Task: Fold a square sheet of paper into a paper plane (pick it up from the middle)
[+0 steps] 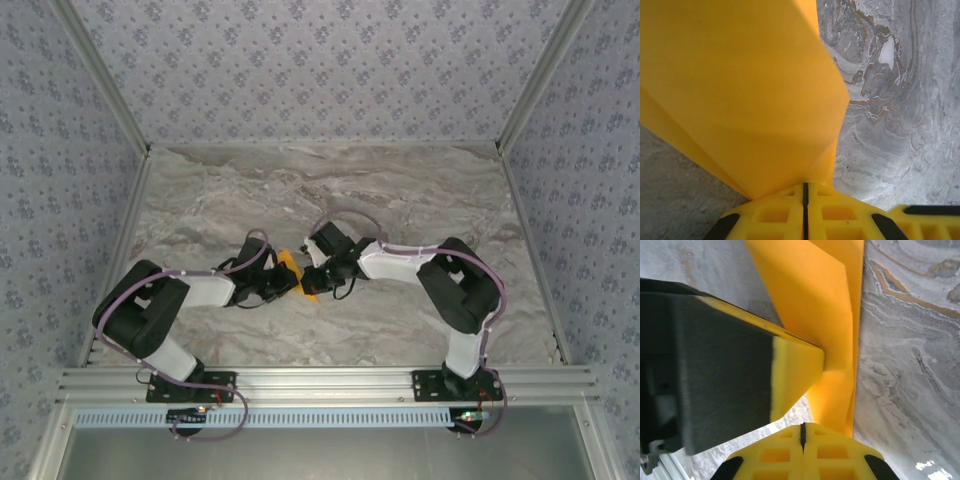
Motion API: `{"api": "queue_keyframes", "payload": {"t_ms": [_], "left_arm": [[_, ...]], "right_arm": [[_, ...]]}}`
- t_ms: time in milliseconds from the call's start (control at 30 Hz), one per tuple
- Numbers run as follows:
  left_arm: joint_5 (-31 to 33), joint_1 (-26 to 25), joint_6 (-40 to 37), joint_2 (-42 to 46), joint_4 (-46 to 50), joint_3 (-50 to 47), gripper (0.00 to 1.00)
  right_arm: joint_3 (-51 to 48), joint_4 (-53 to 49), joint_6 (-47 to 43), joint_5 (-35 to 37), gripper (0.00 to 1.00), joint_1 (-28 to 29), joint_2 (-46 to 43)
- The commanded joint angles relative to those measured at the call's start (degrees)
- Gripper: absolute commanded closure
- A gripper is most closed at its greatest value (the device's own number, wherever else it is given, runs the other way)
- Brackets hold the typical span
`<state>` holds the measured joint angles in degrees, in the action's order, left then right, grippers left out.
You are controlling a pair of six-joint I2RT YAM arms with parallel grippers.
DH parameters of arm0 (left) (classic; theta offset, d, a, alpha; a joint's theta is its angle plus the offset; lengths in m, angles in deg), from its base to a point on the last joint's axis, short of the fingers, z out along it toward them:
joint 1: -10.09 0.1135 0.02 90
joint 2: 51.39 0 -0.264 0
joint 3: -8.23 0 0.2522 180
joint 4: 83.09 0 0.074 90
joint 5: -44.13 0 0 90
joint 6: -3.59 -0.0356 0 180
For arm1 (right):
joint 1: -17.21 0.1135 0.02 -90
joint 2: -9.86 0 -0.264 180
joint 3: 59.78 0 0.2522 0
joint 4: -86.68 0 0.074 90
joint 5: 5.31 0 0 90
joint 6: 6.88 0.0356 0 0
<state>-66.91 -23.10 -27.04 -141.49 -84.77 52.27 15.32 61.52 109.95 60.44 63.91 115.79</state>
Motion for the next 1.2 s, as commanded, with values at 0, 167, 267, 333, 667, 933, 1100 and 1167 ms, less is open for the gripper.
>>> {"api": "queue_keyframes", "payload": {"t_ms": [0,167,267,333,667,933,1100,1167], "left_arm": [[3.1,-0.21,-1.04,-0.91,4.27,0.13,0.91],[3.82,-0.22,-1.09,-0.86,5.36,0.34,0.91],[4.69,-0.21,-1.36,-0.89,7.31,0.89,0.92],[5.51,-0.21,-1.45,-0.95,8.76,1.19,0.92],[8.12,0.19,-1.72,-2.68,14.37,1.96,0.98],[7.5,0.36,-2.15,-2.66,14.86,2.28,0.99],[4.9,0.41,-2.41,-1.62,14.41,3.36,0.99],[4.91,0.34,-2.84,-1.09,15.33,4.1,0.99]], "right_arm": [[1.44,-0.7,1.19,-1.56,1.0,0.02,2.06],[0.54,-2.1,0.74,-1.11,1.0,-0.39,2.53],[-0.84,-3.44,-0.21,-1.25,1.0,-0.59,2.53],[-2.01,-3.81,-0.5,-1.84,1.0,-0.87,2.4],[-7.08,-7.73,-3.4,-3.3,1.0,-1.0,-1.09],[-12.23,-9.84,-5.69,-6.66,1.0,-1.57,-4.92],[-8.88,-4.27,-2.48,-6.69,1.0,-1.38,-9.13],[-6.36,-1.08,-0.83,-6.23,1.0,-0.71,-9.64]]}}
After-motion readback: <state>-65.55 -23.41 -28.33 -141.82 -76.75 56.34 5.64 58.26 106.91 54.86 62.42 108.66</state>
